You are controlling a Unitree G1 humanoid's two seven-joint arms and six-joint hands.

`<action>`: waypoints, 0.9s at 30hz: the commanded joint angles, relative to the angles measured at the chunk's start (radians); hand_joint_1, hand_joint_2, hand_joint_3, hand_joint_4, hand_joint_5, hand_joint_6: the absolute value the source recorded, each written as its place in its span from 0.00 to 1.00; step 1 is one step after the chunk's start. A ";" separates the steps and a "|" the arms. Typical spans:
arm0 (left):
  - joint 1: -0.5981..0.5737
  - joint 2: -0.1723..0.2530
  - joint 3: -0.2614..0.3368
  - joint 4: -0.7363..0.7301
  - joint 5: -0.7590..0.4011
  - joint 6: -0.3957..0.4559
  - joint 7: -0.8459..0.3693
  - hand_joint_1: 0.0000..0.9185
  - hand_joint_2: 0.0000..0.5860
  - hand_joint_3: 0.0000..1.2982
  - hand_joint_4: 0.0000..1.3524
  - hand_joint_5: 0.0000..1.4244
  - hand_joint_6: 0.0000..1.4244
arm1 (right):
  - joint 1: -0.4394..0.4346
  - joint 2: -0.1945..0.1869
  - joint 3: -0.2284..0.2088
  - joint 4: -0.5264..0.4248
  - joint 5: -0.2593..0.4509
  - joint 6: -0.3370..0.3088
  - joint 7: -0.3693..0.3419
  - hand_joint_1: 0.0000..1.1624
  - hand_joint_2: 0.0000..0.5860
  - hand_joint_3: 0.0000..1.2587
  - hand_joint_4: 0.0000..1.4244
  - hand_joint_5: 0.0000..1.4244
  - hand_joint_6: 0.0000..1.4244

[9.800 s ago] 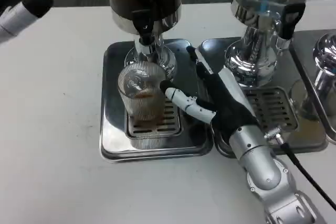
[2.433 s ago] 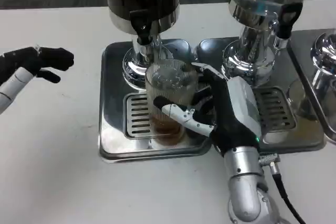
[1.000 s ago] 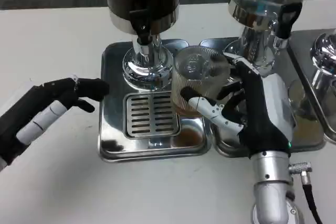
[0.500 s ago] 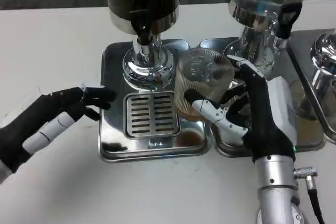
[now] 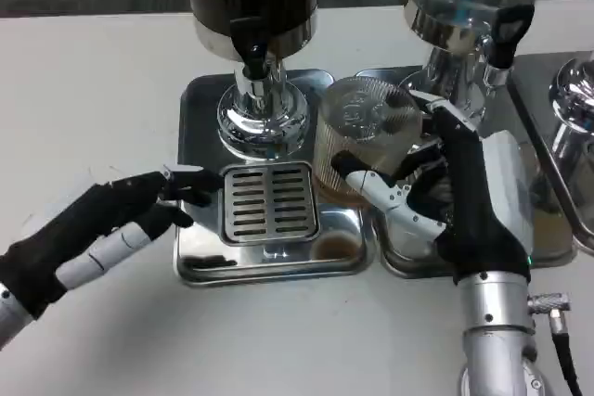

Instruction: Grasp the cup under the faucet to collect the drink, then remove the cup.

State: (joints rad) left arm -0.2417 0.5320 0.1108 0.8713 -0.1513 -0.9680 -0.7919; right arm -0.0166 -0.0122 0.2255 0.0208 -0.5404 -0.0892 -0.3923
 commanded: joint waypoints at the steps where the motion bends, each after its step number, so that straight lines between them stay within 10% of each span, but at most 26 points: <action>1: 0.017 0.007 -0.012 -0.015 0.028 -0.035 0.025 0.00 0.18 0.25 0.18 0.19 0.29 | -0.003 0.002 -0.010 -0.036 0.009 -0.010 0.003 0.53 0.43 0.46 0.50 0.54 0.66; 27: 0.038 0.109 -0.072 -0.095 0.404 -0.288 0.404 0.00 0.14 0.13 0.00 0.03 0.12 | 0.016 0.001 -0.021 -0.087 0.016 -0.014 0.024 0.53 0.44 0.47 0.50 0.55 0.66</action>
State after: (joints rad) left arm -0.2159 0.6181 0.0572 0.7921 0.2490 -1.2386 -0.4069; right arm -0.0123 -0.0124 0.2067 -0.0138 -0.5273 -0.0891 -0.3664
